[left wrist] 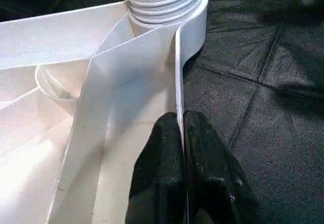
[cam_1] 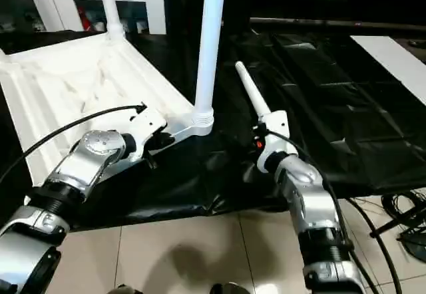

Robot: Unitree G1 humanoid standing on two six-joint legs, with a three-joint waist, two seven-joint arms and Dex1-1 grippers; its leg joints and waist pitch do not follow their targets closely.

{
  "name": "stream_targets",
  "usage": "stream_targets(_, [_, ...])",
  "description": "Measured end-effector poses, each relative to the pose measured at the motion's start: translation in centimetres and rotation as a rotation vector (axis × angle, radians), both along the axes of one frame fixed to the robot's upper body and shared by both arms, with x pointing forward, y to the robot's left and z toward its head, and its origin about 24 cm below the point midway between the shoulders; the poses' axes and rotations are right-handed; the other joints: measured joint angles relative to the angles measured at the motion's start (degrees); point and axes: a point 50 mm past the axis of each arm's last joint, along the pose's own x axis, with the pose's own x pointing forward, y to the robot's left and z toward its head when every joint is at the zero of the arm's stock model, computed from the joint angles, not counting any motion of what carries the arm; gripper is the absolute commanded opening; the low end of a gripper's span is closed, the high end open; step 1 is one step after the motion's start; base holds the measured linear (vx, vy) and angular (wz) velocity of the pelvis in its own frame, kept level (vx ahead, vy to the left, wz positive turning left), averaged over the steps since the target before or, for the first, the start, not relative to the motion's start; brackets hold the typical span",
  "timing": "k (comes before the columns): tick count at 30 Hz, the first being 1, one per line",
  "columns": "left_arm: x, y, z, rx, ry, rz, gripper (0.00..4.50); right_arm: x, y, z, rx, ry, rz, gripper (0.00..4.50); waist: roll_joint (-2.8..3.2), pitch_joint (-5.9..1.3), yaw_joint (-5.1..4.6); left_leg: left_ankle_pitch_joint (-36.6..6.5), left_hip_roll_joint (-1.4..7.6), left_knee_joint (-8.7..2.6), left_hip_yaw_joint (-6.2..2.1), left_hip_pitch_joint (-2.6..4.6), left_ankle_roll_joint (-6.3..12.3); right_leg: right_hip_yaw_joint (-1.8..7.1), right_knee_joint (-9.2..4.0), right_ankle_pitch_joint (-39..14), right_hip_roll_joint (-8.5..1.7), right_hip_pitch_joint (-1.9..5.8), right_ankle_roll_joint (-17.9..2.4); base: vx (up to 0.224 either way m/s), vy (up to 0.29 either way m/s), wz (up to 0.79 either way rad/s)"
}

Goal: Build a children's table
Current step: Rotate leg to tighten

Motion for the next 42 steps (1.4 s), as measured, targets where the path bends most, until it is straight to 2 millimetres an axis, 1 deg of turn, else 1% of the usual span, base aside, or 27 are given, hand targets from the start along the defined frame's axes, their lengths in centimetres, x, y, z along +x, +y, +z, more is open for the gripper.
stream_targets(2, [0.1,-0.2,0.0,-0.005,-0.006,-0.007,0.0,0.0,0.1,0.3,-0.008,-0.007,-0.007,4.26,0.29,-0.08,-0.31,0.1,0.05,0.34,-0.81,-0.84,0.21,-1.16,-0.08,0.0,-0.25,0.01,0.0,-0.006,-0.017,0.23])
stream_targets(5, [0.1,-0.3,0.1,-0.006,-0.013,-0.012,0.0,0.0,0.1,0.5,-0.011,-0.005,-0.011,4.26,0.79,-0.09,-0.46,0.3,0.07,0.66,-2.05,-1.62,0.5,-2.36,-0.21,-0.1,-0.31,0.33,-0.1,0.0,-0.016,0.22])
stream_targets(8, [0.1,-0.2,-0.1,-0.007,-0.01,-0.012,0.0,0.0,0.1,0.5,-0.014,0.001,-0.012,4.26,1.3,0.14,-0.92,0.1,0.14,0.42,-2.53,-1.3,0.18,-3.33,-1.03,-0.2,-0.31,1.49,0.0,0.006,-0.007,0.13])
stream_targets(9, [0.1,-0.2,-0.2,-0.007,-0.008,-0.013,0.0,0.0,0.1,0.5,-0.016,0.0,-0.014,4.26,1.55,0.23,-1.16,0.1,0.18,0.36,-2.88,-1.17,0.17,-3.99,-1.56,-0.2,-0.33,2.16,0.0,0.0,0.0,0.0])
stream_targets(11, [0.1,-0.1,-0.3,-0.007,-0.004,-0.012,0.0,0.0,0.1,0.6,-0.019,-0.001,-0.013,4.26,1.76,0.32,-1.39,0.0,0.22,0.17,-3.34,-0.8,0.07,-4.71,-2.25,-0.3,-0.35,3.13,0.1,0.0,0.0,0.0])
stream_targets(13, [0.1,0.0,-0.5,-0.006,0.001,-0.01,0.0,0.0,0.2,0.8,-0.026,-0.006,-0.012,4.26,1.92,0.33,-1.76,0.0,0.24,0.13,-3.67,-0.55,0.02,-5.17,-2.7,-0.5,-0.36,4.0,0.3,0.025,0.006,0.09])
stream_targets(16, [0.1,-0.1,-0.4,-0.005,-0.001,-0.01,0.0,-0.1,0.3,0.8,-0.033,-0.004,0.002,4.26,2.03,0.26,-2.11,0.0,0.21,0.12,-3.67,-0.64,0.03,-5.32,-2.83,-1.1,-0.5,4.61,0.8,0.061,0.016,0.19])
stream_targets(18, [0.2,-0.1,-0.3,-0.005,-0.002,-0.011,0.0,-0.1,0.5,0.7,-0.038,0.0,0.011,4.26,2.11,0.21,-2.6,0.0,0.07,0.15,-3.84,-0.82,0.11,-5.97,-2.91,-1.7,-0.81,5.39,1.1,0.075,0.019,0.32])
stream_targets(22, [0.4,-0.1,-0.1,-0.004,-0.01,-0.015,0.0,-0.2,0.8,0.6,-0.044,0.003,0.029,4.26,2.28,0.16,-3.03,-0.2,-0.05,0.39,-3.88,-1.16,1.23,-6.36,-2.93,-3.0,-1.07,6.69,1.7,0.095,0.011,0.41])
stream_targets(24, [0.4,0.0,-0.1,-0.002,-0.011,-0.014,0.0,-0.2,1.0,0.6,-0.047,0.004,0.041,4.26,2.33,0.15,-3.34,-0.7,-0.73,0.5,-4.62,-1.09,2.01,-6.32,-2.96,-4.1,-1.12,7.81,2.1,0.127,0.015,0.46])
stream_targets(25, [0.4,0.0,0.0,-0.001,-0.012,-0.013,0.0,-0.2,1.0,0.6,-0.048,0.004,0.043,4.26,2.33,0.14,-3.44,-0.9,-1.08,0.49,-5.16,-1.05,2.37,-6.15,-2.93,-4.6,-1.12,8.14,2.1,0.148,0.005,0.48])
stream_targets(27, [0.4,0.3,0.0,0.001,-0.015,-0.01,0.0,-0.2,1.1,0.5,-0.062,0.005,0.049,4.26,2.33,0.13,-4.11,-1.4,-2.34,0.46,-6.94,-0.45,3.17,-5.68,-2.59,-5.9,-1.02,9.06,2.4,0.183,-0.014,0.51])
stream_targets(28, [0.4,0.4,0.0,0.002,-0.016,-0.007,0.0,-0.2,1.2,0.5,-0.068,0.004,0.053,4.26,2.24,0.09,-4.53,-1.6,-3.02,0.43,-7.73,-0.21,3.56,-5.15,-1.97,-6.7,-0.91,9.18,2.4,0.182,-0.03,0.47])
stream_targets(29, [0.4,0.5,0.0,0.004,-0.017,-0.005,0.0,-0.3,1.3,0.5,-0.072,0.003,0.057,4.26,2.12,0.09,-4.91,-1.8,-3.83,0.35,-8.49,0.15,3.85,-4.09,-1.04,-7.7,-0.72,8.75,2.2,0.154,-0.07,0.31])
stream_targets(30, [0.4,1.1,-0.1,0.009,-0.012,0.01,0.0,-0.3,1.8,0.5,-0.052,0.003,0.062,4.26,1.61,-0.01,-5.05,-2.0,-4.36,-0.06,-8.24,1.24,3.73,-0.84,2.5,-9.1,-0.42,7.09,0.2,0.154,-0.07,0.31])
stream_targets(31, [0.5,1.4,-0.2,0.011,-0.007,0.021,0.0,-0.3,2.1,0.6,-0.034,0.003,0.067,4.26,1.36,-0.07,-5.14,-2.4,-4.9,-0.19,-8.21,1.99,3.79,1.13,4.58,-9.2,-0.11,5.78,0.0,0.112,-0.114,0.05])
stream_targets(32, [0.5,2.0,-0.3,0.012,-0.003,0.04,0.0,-0.3,2.1,0.7,-0.026,0.003,0.068,4.26,0.43,-0.12,-5.14,-2.7,-5.88,-0.42,-7.75,2.87,3.89,3.83,4.28,-9.2,-0.18,4.62,1.2,0.029,-0.131,-0.07])
stream_targets(33, [0.5,2.1,-0.3,0.011,-0.002,0.049,0.0,-0.4,1.6,0.6,-0.035,0.007,0.056,4.26,0.2,-0.08,-4.9,-3.1,-6.13,0.04,-7.38,2.76,4.65,4.82,5.07,-9.4,0.02,4.83,2.4,0.029,-0.131,-0.07])
stream_targets(34, [0.5,1.8,-0.5,0.007,0.001,0.048,0.0,-0.7,0.5,0.1,-0.049,0.024,0.029,4.26,0.49,-0.28,-4.29,-3.5,-5.88,3.08,-6.37,1.4,9.47,5.54,4.72,-9.5,0.87,5.54,2.5,0.083,-0.098,0.19])
stream_targets(35, [0.3,0.8,-0.8,-0.011,0.011,0.019,0.0,-0.9,-0.6,-0.6,-0.065,0.053,0.001,4.26,0.29,-0.32,-3.11,-3.2,-5.99,6.74,-4.93,-0.38,10.53,6.38,4.05,-9.5,1.61,6.44,2.4,0.105,-0.037,0.26])
stream_targets(36, [0.2,0.4,-0.8,-0.013,0.013,-0.008,0.0,-0.9,-1.0,-0.4,-0.069,0.05,-0.012,4.26,0.34,-0.35,-2.39,-2.3,-6.0,5.9,-4.2,-1.16,9.06,6.58,3.89,-9.6,2.21,6.59,2.3,0.105,-0.037,0.26])
stream_targets(37, [0.1,0.1,-0.7,-0.009,0.008,-0.031,0.0,-0.7,-1.1,-0.1,-0.07,0.039,-0.012,4.26,1.09,-0.51,-1.77,-0.9,-5.7,3.1,-3.53,-1.72,7.77,6.16,4.1,-9.7,3.4,6.57,2.1,0.0,0.0,0.0])
stream_targets(38, [0.1,0.0,-0.4,0.001,0.0,-0.048,0.0,-0.5,-0.9,0.3,-0.065,0.024,-0.007,4.26,2.07,-0.64,-1.06,-0.1,-4.67,2.02,-3.81,-2.11,4.64,4.64,4.69,-9.9,4.41,6.39,1.7,-0.072,0.024,-0.06])
stream_targets(39, [0.1,0.2,-0.3,0.007,0.0,-0.049,0.0,-0.5,-0.3,0.4,-0.057,0.019,0.014,4.26,2.21,-0.73,-1.1,-0.2,-3.99,2.63,-3.73,-2.51,4.57,3.75,5.45,-9.9,4.45,6.12,1.7,-0.072,0.024,-0.06])
stream_targets(40, [0.2,0.5,-0.2,0.01,-0.006,-0.046,0.0,-0.5,0.5,0.5,-0.049,0.012,0.043,4.26,2.25,-0.76,-1.19,-0.3,-3.88,2.82,-3.83,-2.6,4.67,3.7,6.57,-9.9,4.11,4.84,1.8,0.0,0.0,0.0])
stream_targets(41, [0.2,0.8,-0.3,0.007,-0.004,-0.041,0.0,-0.5,1.0,0.6,-0.049,0.009,0.07,4.26,2.17,-0.76,-1.26,-0.3,-4.19,2.86,-3.81,-2.63,4.7,4.28,7.27,-9.8,3.5,3.84,1.8,-0.104,0.057,-0.06])
stream_targets(42, [0.1,1.2,-0.3,0.008,0.001,-0.039,0.0,-0.6,0.9,0.7,-0.054,0.004,0.086,4.26,2.01,-0.71,-1.29,-0.2,-4.79,3.18,-3.73,-2.76,4.67,5.61,6.97,-9.6,1.8,3.43,2.9,-0.104,0.057,-0.06])
